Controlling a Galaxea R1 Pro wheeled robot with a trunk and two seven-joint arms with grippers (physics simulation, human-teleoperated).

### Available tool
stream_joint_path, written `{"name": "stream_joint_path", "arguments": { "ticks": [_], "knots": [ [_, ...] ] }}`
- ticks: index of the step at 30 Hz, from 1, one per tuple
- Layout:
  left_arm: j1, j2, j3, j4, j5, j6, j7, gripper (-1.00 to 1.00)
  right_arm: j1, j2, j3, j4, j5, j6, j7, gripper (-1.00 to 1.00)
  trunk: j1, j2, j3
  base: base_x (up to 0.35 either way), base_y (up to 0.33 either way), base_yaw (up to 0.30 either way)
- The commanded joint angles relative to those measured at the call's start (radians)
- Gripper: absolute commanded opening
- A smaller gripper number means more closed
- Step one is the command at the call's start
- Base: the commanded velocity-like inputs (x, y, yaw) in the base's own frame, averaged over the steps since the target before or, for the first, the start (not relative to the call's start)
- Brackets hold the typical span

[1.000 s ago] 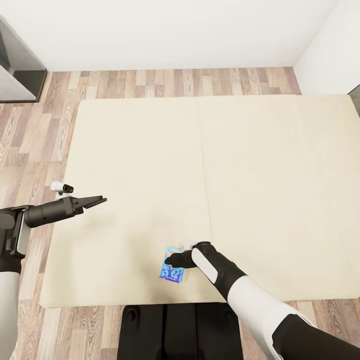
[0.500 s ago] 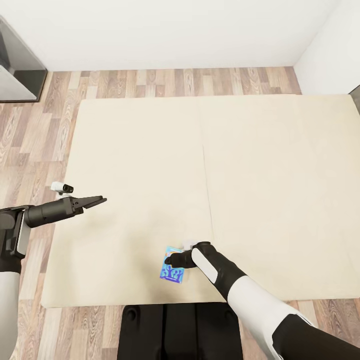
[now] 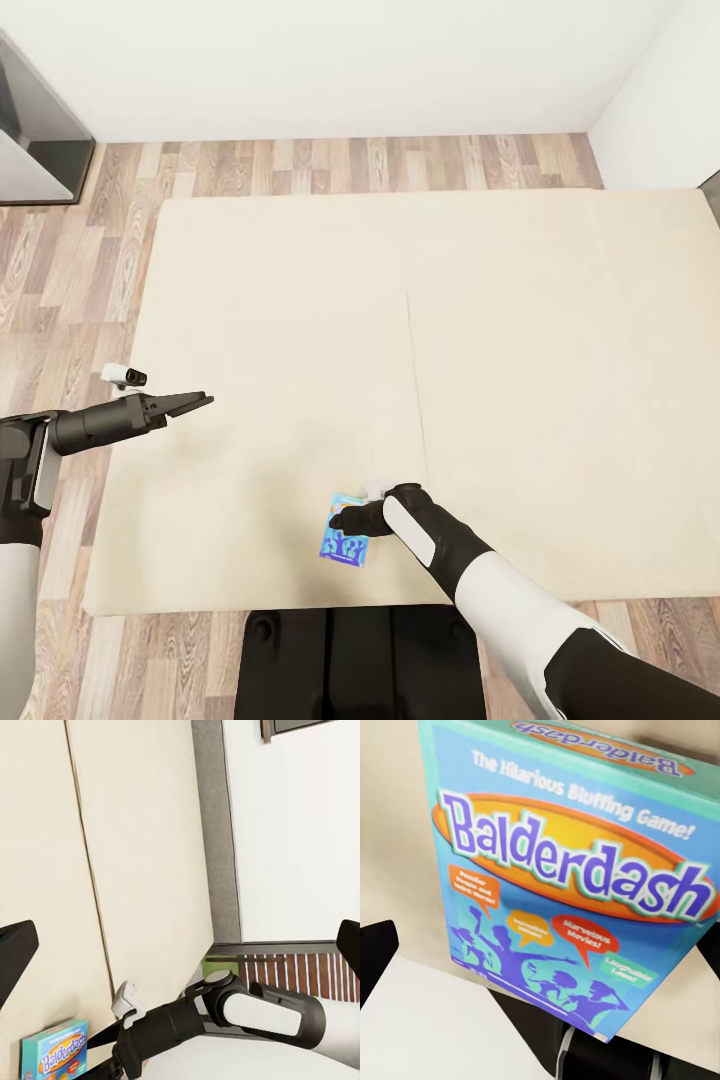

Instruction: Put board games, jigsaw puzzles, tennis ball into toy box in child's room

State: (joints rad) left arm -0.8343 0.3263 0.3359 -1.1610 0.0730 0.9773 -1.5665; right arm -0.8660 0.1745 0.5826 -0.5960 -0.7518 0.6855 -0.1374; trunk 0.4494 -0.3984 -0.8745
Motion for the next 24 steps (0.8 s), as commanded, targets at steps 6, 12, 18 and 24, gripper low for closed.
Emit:
{"name": "stream_joint_path", "arguments": {
  "ticks": [6,12,18,24],
  "knots": [
    [0.0,0.0,0.0,0.0,-0.001,0.011,-0.004,1.0,-0.001,0.0,0.003,-0.001,-0.011,0.002,-0.01,1.0,0.001,-0.002,-0.001,0.0,0.0,0.0],
    [0.0,0.0,0.0,0.0,-0.001,0.011,-0.004,1.0,-0.001,0.0,0.003,-0.001,-0.011,0.002,-0.01,1.0,0.001,-0.002,-0.001,0.0,0.0,0.0],
    [0.0,0.0,0.0,0.0,-0.001,0.011,-0.004,1.0,-0.001,0.0,0.003,-0.001,-0.011,0.002,-0.01,1.0,0.001,-0.002,-0.001,0.0,0.0,0.0],
    [0.0,0.0,0.0,0.0,-0.001,0.011,-0.004,1.0,-0.001,0.0,0.003,-0.001,-0.011,0.001,-0.01,1.0,0.001,-0.002,-0.001,0.0,0.09,0.0]
  ]
}}
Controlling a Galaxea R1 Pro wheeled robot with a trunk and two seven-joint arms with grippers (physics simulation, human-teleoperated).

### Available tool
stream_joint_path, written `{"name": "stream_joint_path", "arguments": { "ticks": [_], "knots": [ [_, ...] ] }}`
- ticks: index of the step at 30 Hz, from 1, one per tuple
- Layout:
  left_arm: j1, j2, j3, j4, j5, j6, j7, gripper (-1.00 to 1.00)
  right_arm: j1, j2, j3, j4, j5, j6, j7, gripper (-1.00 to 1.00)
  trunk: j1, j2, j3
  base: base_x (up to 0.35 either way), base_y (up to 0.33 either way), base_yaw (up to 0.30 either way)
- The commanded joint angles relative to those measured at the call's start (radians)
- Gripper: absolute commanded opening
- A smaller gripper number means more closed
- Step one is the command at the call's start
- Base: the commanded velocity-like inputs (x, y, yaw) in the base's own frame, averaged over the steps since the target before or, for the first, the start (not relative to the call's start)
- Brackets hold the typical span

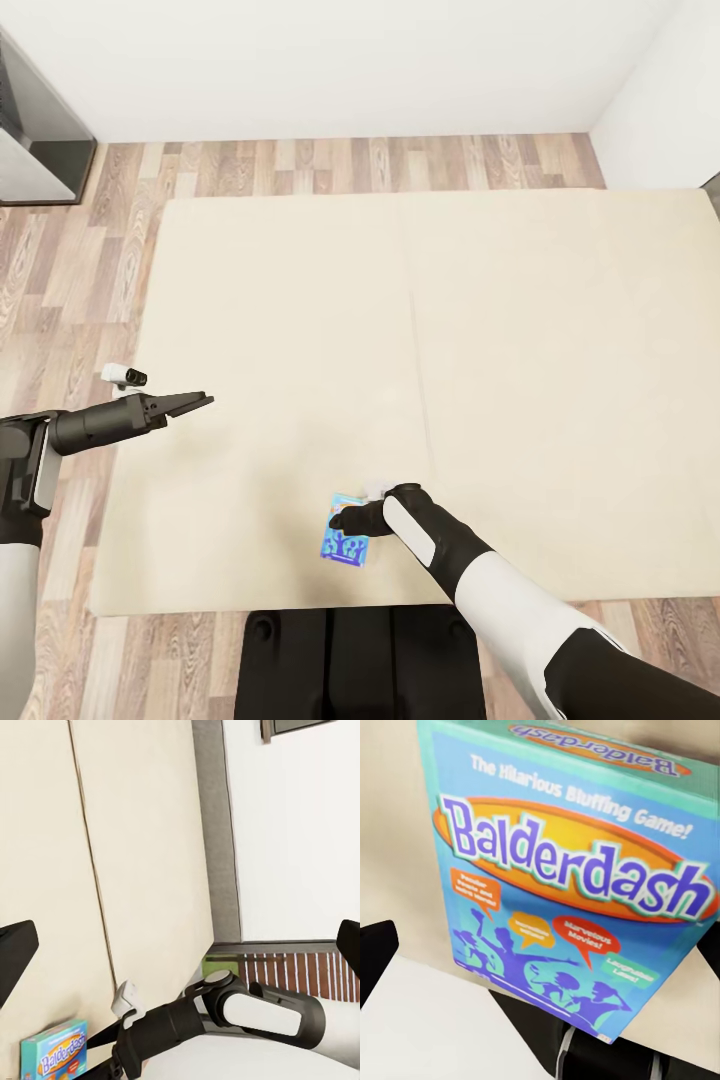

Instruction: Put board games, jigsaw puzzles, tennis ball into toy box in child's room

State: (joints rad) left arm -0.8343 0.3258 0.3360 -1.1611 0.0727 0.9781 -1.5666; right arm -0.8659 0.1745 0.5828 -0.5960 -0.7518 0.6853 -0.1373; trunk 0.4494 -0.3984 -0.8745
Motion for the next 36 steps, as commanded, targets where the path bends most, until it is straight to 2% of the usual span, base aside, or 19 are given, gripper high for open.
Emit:
{"name": "stream_joint_path", "arguments": {
  "ticks": [1,36],
  "knots": [
    [0.0,0.0,0.0,0.0,-0.001,0.011,-0.004,1.0,-0.001,0.0,0.003,-0.001,-0.011,0.002,-0.01,1.0,0.001,-0.002,-0.001,0.0,0.085,0.0],
    [0.0,0.0,0.0,0.0,-0.001,0.011,-0.004,1.0,-0.001,0.0,0.005,-0.001,-0.011,0.002,-0.008,1.0,0.001,-0.002,-0.003,0.0,0.029,0.015]
  ]
}}
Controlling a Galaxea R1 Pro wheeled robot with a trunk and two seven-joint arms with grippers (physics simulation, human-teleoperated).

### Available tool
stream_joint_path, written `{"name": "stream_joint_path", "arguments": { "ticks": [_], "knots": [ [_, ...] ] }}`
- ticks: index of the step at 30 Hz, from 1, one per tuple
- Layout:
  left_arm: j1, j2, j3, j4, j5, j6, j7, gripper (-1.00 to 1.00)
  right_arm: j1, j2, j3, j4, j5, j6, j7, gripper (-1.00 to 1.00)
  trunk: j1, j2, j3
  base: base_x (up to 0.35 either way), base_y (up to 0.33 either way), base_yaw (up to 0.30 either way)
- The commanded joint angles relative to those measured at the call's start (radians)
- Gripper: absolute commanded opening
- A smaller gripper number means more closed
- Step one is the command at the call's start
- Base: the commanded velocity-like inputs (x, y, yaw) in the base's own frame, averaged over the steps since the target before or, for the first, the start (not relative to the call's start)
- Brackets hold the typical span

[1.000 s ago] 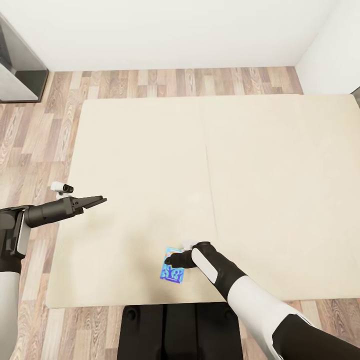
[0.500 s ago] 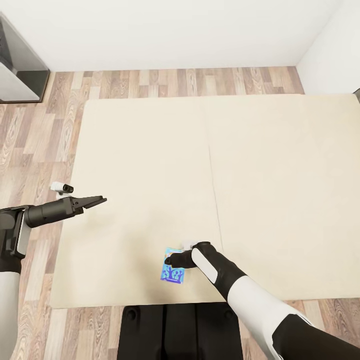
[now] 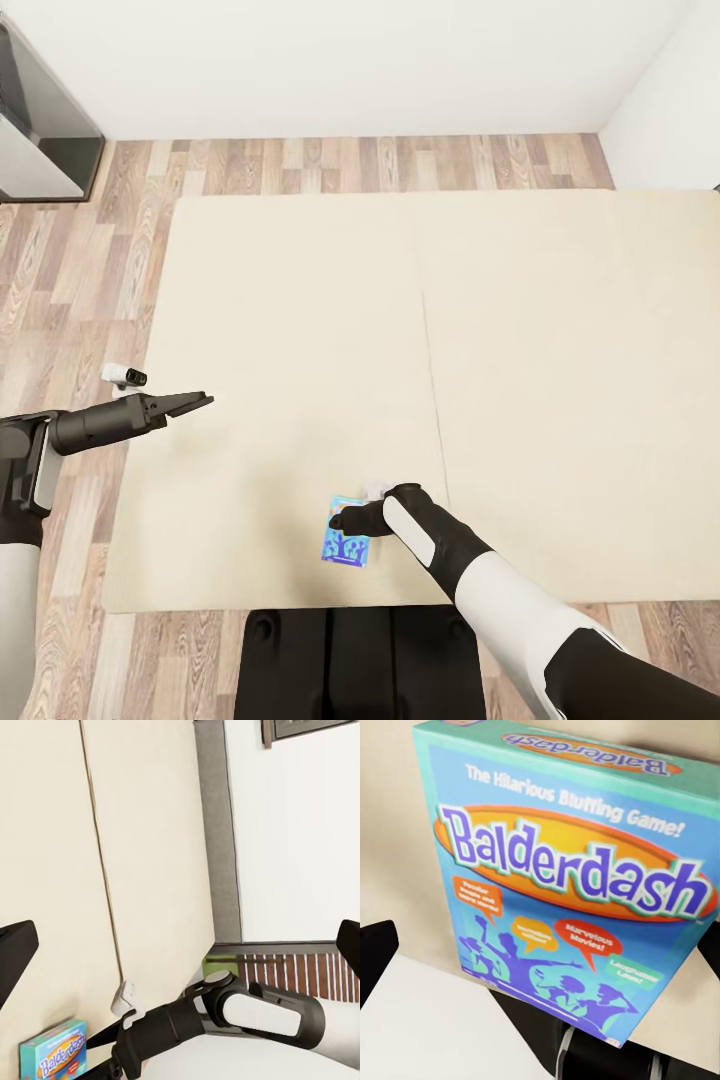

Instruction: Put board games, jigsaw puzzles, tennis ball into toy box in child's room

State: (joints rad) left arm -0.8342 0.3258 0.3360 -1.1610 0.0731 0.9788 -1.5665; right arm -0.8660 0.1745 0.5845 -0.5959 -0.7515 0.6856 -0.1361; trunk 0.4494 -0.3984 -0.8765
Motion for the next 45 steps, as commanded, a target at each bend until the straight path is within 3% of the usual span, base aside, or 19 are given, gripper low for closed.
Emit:
{"name": "stream_joint_path", "arguments": {
  "ticks": [1,45],
  "knots": [
    [0.0,0.0,0.0,0.0,-0.001,0.011,-0.004,1.0,-0.001,0.0,0.003,-0.001,-0.011,0.002,-0.01,1.0,0.001,-0.002,-0.001,0.0,0.0,0.04],
    [0.0,0.0,0.0,0.0,-0.001,0.011,-0.004,1.0,0.001,0.0,0.006,0.001,-0.009,-0.021,-0.008,1.0,0.001,-0.002,-0.001,0.0,0.029,0.002]
  ]
}}
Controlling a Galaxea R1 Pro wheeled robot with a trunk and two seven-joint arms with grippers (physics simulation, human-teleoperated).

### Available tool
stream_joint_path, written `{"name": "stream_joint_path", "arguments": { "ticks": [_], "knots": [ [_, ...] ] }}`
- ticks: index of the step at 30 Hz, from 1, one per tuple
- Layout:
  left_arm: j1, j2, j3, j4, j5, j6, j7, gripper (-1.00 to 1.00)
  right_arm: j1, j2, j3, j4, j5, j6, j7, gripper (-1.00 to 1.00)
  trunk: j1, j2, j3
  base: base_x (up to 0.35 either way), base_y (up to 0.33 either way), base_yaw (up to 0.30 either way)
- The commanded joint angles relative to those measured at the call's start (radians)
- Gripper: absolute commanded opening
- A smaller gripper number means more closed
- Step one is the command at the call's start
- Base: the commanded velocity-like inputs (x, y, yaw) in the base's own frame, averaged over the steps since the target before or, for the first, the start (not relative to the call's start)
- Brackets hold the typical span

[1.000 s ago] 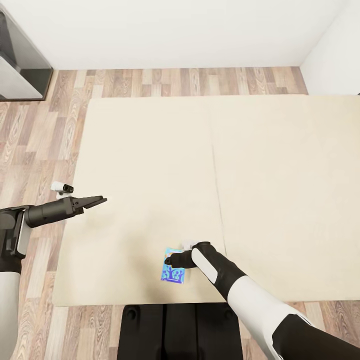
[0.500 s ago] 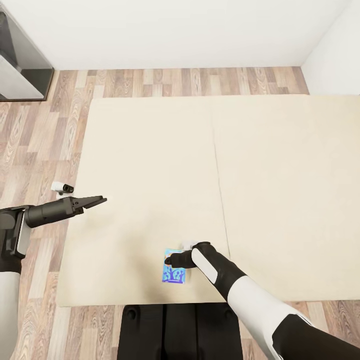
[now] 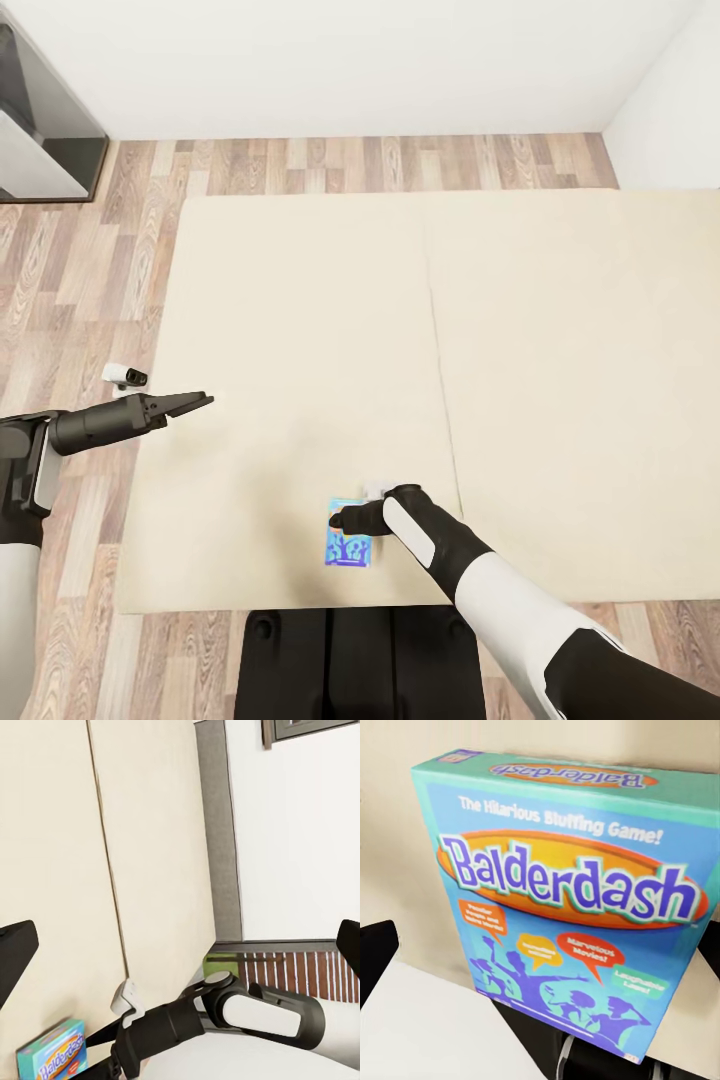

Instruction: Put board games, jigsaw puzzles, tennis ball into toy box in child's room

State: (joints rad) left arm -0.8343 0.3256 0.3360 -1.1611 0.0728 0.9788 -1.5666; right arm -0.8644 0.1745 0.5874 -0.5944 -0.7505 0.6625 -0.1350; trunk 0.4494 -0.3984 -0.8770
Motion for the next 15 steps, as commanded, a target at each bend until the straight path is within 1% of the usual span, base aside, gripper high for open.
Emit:
{"name": "stream_joint_path", "arguments": {
  "ticks": [1,9,15],
  "knots": [
    [0.0,0.0,0.0,0.0,-0.001,0.011,-0.004,1.0,-0.001,0.0,0.003,-0.001,-0.01,0.002,-0.009,1.0,0.001,-0.002,-0.001,0.0,0.087,0.0],
    [0.0,0.0,0.0,0.0,-0.001,0.011,-0.004,1.0,-0.001,0.0,0.002,0.0,-0.01,0.002,-0.009,1.0,0.001,-0.002,-0.001,0.0,0.024,0.0],
    [0.0,0.0,0.0,0.0,-0.001,0.011,-0.004,1.0,-0.001,0.0,0.002,0.002,-0.01,0.002,-0.009,1.0,0.001,-0.002,-0.001,0.0,0.074,0.0]
  ]
}}
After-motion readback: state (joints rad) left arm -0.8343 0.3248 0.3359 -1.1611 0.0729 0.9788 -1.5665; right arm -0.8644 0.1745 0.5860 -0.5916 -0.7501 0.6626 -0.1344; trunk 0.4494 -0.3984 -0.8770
